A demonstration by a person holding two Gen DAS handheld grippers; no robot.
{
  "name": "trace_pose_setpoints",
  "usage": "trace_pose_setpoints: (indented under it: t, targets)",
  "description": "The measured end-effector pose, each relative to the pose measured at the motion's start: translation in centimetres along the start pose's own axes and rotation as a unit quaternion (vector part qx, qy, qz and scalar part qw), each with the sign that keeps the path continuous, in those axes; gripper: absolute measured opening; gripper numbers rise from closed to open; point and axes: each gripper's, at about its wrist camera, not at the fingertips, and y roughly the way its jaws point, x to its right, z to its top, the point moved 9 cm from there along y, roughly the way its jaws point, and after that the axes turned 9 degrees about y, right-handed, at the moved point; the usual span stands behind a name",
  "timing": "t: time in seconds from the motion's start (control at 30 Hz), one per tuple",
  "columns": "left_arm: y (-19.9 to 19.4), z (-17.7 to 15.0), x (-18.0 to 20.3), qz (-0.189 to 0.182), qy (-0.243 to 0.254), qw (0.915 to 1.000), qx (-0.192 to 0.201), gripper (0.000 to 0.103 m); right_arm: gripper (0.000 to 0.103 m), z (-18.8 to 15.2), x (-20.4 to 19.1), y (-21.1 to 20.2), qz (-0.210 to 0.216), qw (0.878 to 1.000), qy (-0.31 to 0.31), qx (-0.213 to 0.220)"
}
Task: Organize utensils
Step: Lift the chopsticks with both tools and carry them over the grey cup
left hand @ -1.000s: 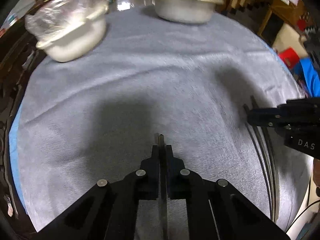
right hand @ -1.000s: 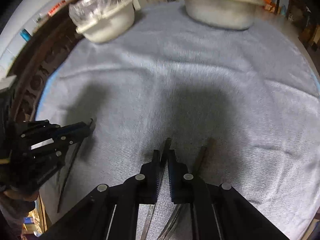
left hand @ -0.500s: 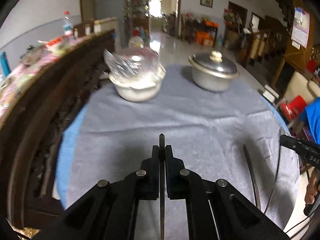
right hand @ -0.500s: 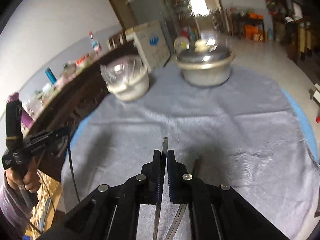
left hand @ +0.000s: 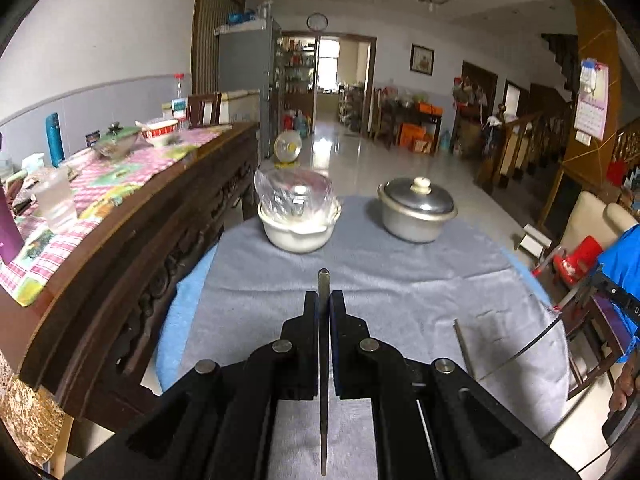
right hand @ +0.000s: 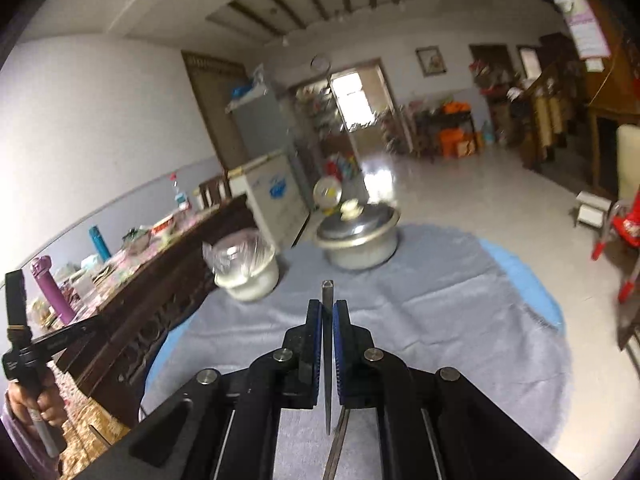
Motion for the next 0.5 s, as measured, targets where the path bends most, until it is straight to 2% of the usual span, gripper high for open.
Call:
trace_pose_setpoints:
  t: [0.2,0.5]
  targets:
    - [-4.1,2.0,0.3,0.001,-0.005,0.9992,0.04,0.005,0.006,2.2,-1.9,-4.4,-0.008,0.998,-0.014,0.055]
    - [-10.5,6.1,2.3,-0.014,-0.011,0.9935,0.112,0.005,0.006,5.3,-6.3,-10.2,0.02,0.993,-0.048,0.11]
